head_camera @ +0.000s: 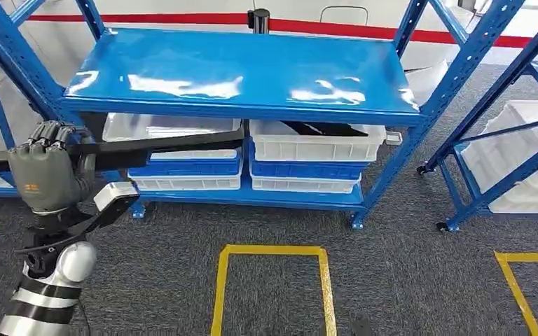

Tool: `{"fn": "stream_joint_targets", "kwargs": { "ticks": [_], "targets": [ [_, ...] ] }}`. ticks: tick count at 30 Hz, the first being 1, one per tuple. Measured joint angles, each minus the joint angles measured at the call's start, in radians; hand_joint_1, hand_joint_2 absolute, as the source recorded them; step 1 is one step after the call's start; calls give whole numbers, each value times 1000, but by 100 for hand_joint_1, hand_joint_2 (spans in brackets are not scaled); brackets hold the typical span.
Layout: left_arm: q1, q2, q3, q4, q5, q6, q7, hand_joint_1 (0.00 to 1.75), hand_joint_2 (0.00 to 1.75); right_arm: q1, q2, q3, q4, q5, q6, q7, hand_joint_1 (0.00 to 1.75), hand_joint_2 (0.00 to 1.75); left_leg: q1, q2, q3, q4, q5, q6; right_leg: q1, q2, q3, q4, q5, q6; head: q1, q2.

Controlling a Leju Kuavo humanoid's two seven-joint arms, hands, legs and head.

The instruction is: Take the parts from the cabinet and place them on the table.

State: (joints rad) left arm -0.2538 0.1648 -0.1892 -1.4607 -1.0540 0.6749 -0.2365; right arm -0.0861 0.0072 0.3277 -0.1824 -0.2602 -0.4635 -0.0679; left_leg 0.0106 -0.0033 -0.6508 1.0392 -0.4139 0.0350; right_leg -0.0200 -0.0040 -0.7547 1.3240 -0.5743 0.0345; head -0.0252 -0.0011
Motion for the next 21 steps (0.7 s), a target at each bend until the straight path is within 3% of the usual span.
{"fn": "stream_joint_targets", "kwargs": {
  "ticks": [1, 2, 3, 4, 5, 6, 7, 9, 10, 11, 12, 13, 14, 15, 16, 17, 18, 19, 20, 21],
  "targets": [
    [-1, 0, -2, 0, 0, -2, 0, 175, 175, -2, 0, -2, 0, -1, -6, 0, 0, 0, -1, 0, -16, 0, 13, -1, 2, 1, 16, 13, 14, 7, 0, 0],
    [-3, 1, -3, 0, 0, -4, 0, 175, 175, -3, 0, -4, -1, -1, -14, -1, 0, 0, -2, 0, -31, 0, 25, -2, 5, 1, 49, -9, 41, 13, -1, 0],
    [-6, 2, -7, 0, 0, -5, 0, 175, 175, -5, 0, -6, -1, -1, -21, -1, 0, 0, -2, 0, -47, 0, 38, -4, 10, 1, 102, -65, 68, 17, 0, 0],
    [-10, 3, -10, 0, 0, -6, 0, 175, 175, -7, 0, -6, -2, -1, -27, -1, 0, 0, -2, 0, -60, 0, 52, -7, 15, 1, 172, -150, 75, 11, 0, 0],
    [-13, 3, -12, -1, 0, -6, 0, 175, 175, -10, 0, -6, -4, 0, -36, -1, 0, 0, -1, -1, -67, 1, 63, -12, 20, 1, 255, -253, 44, -5, -1, 0],
    [-14, 5, -13, -5, 0, -7, 0, 175, 175, -16, 0, -6, -5, 3, -45, -1, 0, 0, -5, 1, -73, 2, 73, -19, 28, 1, 308, -346, 16, -12, 1, 0],
    [-16, 6, -16, -6, 0, -8, 0, 175, 175, -14, 2, -7, -5, 5, -53, 0, 0, 0, -2, 5, -69, -11, 91, -26, 29, 1, 280, -324, 30, -9, -5, 0],
    [-18, 8, -19, -6, 0, -8, 0, 175, 175, -12, 5, -10, -5, 5, -65, 1, 0, 0, 2, 5, -66, -26, 116, -41, 35, 4, 273, -329, 44, -22, 1, 0],
    [-18, 14, -21, -6, 0, -8, 0, 175, 175, -8, 12, -12, -5, 3, -67, 3, 0, 0, 2, 2, -77, -27, 122, -47, 13, 0, 271, -347, 67, -30, 1, 0],
    [-18, 18, -23, -7, 5, -8, 0, 175, 175, -8, 13, -15, -5, 2, -71, 3, 0, 0, 0, 0, -87, -11, 75, -51, 13, 0, 266, -348, 81, -33, -2, 0],
    [-22, 24, -24, -7, 6, -10, 0, 175, 175, -6, 15, -16, -5, 2, -74, 3, 0, 0, 2, -1, -101, 42, -6, -54, 13, -2, 248, -347, 98, -47, -10, 0],
    [-23, 28, -25, -7, 11, -10, -1, 175, 175, -4, 18, -17, -5, 2, -74, 3, 0, 0, 3, 0, -113, 116, -73, -59, 14, -3, 233, -347, 111, -48, -11, 0],
    [-23, 30, -26, -6, 19, -10, -4, 175, 175, -2, 21, -18, -5, 2, -74, 3, 0, 0, 4, 0, -123, 193, -116, -64, 16, -3, 219, -346, 122, -49, -10, 0],
    [-24, 30, -26, -5, 26, -10, -7, 175, 175, -1, 24, -20, -5, 1, -74, 3, 0, 0, 6, 0, -128, 259, -126, -69, 17, -4, 204, -344, 133, -47, -11, 0],
    [-25, 31, -26, -3, 33, -10, -12, 175, 175, 1, 26, -22, -5, -2, -74, 2, 0, 0, 10, 0, -120, 296, -106, -72, 17, -5, 187, -340, 144, -45, -11, 0],
    [-29, 32, -27, -1, 37, -10, -16, 175, 175, 2, 26, -24, -5, -2, -74, 2, 0, 0, 14, 0, -95, 290, -71, -74, 16, -5, 171, -336, 153, -42, -10, 0],
    [-35, 32, -29, 3, 39, -10, -20, 175, 175, 3, 27, -25, -5, -2, -71, 2, 0, 0, 20, 0, -45, 243, -37, -77, 14, -5, 154, -330, 162, -36, -11, 0],
    [-41, 32, -30, 5, 40, -10, -22, 175, 175, 3, 27, -27, -5, -2, -70, 2, 0, 0, 25, 0, 24, 163, -29, -80, 12, -5, 141, -321, 167, -29, -11, 0],
    [-49, 32, -31, 7, 46, -10, -24, 175, 175, 3, 27, -30, -5, -2, -69, 2, 0, 0, 29, 0, 81, 74, -70, -85, 15, -5, 131, -310, 171, -22, -11, 0],
    [-57, 32, -33, 9, 47, -10, -27, 175, 175, 2, 27, -31, -5, -2, -69, 2, 0, 0, 18, -4, 124, 8, -100, -82, 17, -4, 119, -303, 176, -15, -12, 0]
  ]
}}
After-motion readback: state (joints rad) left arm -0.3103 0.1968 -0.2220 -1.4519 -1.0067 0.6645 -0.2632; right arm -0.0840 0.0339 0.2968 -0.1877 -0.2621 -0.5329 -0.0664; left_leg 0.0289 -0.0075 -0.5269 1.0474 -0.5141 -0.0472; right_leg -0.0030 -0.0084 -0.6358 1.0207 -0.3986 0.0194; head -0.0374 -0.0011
